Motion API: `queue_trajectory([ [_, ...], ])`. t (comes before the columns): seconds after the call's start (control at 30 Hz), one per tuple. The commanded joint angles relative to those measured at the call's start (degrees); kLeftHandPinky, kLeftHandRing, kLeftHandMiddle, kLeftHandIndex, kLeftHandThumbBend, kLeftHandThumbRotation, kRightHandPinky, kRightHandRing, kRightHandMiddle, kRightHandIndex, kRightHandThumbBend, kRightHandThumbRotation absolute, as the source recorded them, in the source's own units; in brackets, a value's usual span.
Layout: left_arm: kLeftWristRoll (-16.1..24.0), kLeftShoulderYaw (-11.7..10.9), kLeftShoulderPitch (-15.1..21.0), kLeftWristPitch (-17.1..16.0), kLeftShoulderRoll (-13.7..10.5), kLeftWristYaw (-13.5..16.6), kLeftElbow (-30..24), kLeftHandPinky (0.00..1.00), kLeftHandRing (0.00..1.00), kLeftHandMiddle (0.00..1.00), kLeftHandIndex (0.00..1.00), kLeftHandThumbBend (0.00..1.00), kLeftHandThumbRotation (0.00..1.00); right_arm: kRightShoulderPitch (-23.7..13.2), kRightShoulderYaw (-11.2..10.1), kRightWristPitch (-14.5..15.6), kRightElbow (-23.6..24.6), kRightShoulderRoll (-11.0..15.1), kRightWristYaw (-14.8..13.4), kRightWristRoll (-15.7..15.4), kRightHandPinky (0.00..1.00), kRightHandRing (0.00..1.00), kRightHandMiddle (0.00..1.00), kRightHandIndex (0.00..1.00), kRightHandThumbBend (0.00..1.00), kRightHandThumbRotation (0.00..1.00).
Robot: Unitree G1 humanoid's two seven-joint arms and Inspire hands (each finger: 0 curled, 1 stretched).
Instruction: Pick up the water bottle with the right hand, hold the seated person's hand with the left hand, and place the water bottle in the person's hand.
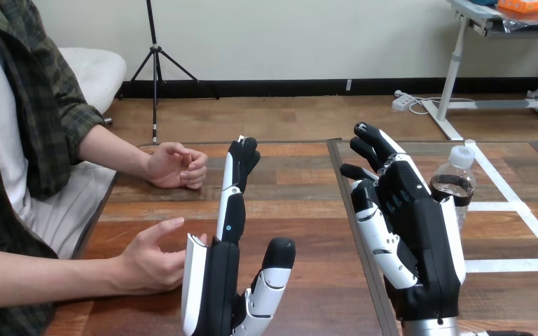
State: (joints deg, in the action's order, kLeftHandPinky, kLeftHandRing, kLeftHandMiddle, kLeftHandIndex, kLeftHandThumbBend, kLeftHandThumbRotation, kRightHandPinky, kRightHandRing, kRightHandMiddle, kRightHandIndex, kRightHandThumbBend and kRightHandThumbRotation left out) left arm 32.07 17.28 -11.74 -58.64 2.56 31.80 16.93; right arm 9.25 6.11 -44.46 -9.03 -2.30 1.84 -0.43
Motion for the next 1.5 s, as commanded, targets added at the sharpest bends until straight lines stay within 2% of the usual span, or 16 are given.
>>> queue_trajectory([
  [0.0,0.0,0.8,0.0,-0.5,2.3,0.1,-0.1,0.98,0.95,0.97,1.00,0.52,1.00,-2.4,-0.1,-0.4,2.6,-0.6,0.0,0.2,0.78,0.89,0.90,0.84,0.33,0.52],
  [0.43,-1.6,1.3,-0.1,-0.6,2.4,-0.8,0.1,0.99,0.95,0.97,1.00,0.52,1.00,-2.3,0.0,-0.4,2.8,-0.7,0.1,0.4,0.78,0.89,0.90,0.84,0.33,0.52],
  [0.7,-0.7,0.9,-0.2,-0.6,2.5,-0.6,-0.3,1.00,0.95,0.97,1.00,0.52,1.00,-2.5,-0.1,-0.5,2.6,-0.5,0.2,0.5,0.78,0.90,0.90,0.84,0.33,0.52],
  [0.93,0.4,0.5,0.2,-0.4,2.6,0.3,0.0,0.99,0.95,0.96,1.00,0.50,1.00,-3.9,-1.6,-2.1,1.7,-0.4,-1.9,-2.8,0.77,0.88,0.89,0.84,0.34,0.50],
  [1.07,0.3,0.6,0.3,-0.5,2.4,0.2,0.0,0.99,0.95,0.97,1.00,0.49,1.00,-5.1,-2.8,-3.3,1.3,0.1,-3.7,-5.9,0.77,0.87,0.89,0.84,0.37,0.49],
  [1.2,-0.5,0.8,0.3,-0.4,2.3,-0.3,0.1,0.99,0.95,0.97,1.00,0.50,1.00,-6.2,-3.6,-4.1,0.9,0.6,-4.9,-7.4,0.78,0.87,0.89,0.84,0.42,0.47],
  [1.3,-0.8,0.9,0.3,-0.7,2.1,-0.5,0.5,0.99,0.95,0.97,1.00,0.50,1.00,-7.9,-4.7,-6.2,-0.5,1.3,-6.1,-9.1,0.79,0.88,0.90,0.84,0.44,0.43],
  [1.4,-0.5,0.8,0.4,-0.7,2.0,-0.4,0.5,0.99,0.96,0.97,1.00,0.51,1.00,-9.4,-6.1,-7.7,-1.6,2.0,-8.2,-12.1,0.81,0.89,0.91,0.84,0.46,0.39],
  [1.47,-0.2,0.7,0.3,-0.7,2.1,-0.2,0.4,0.99,0.96,0.97,1.00,0.50,1.00,-10.7,-7.6,-8.6,-2.3,2.4,-10.6,-15.6,0.81,0.90,0.91,0.84,0.48,0.36],
])
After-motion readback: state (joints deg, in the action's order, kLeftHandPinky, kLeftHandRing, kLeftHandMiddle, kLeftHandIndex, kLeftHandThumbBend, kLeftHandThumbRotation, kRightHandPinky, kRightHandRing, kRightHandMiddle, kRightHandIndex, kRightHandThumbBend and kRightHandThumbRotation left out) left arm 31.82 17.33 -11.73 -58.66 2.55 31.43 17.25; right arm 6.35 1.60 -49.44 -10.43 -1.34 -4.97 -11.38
